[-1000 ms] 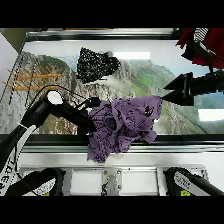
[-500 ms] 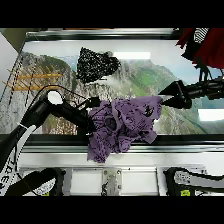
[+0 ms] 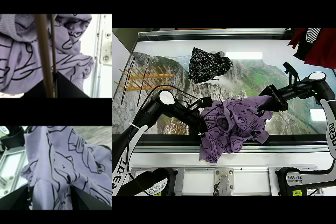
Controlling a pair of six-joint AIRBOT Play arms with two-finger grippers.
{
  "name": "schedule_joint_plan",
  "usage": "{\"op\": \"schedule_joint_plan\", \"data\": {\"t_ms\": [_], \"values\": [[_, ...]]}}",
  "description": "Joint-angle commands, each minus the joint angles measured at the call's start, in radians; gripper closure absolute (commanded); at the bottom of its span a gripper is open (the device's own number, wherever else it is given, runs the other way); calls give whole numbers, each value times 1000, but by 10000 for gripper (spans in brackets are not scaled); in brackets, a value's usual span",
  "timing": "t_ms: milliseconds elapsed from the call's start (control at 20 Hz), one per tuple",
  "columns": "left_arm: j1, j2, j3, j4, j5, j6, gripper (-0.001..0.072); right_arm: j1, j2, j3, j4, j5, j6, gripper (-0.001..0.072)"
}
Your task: Fold the clothes and pants, and hang the long-sleeved shirts on hangers.
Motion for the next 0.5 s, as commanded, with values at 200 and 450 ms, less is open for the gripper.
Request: {"op": "schedule_joint_plan", "data": {"t_ms": [200,450], "values": [[1,0,0,-3,3,0,687,29,-15,0,8,8,8,159],[1,0,0,-3,4,0,687,29,-15,0,9,8,7,159]]}}
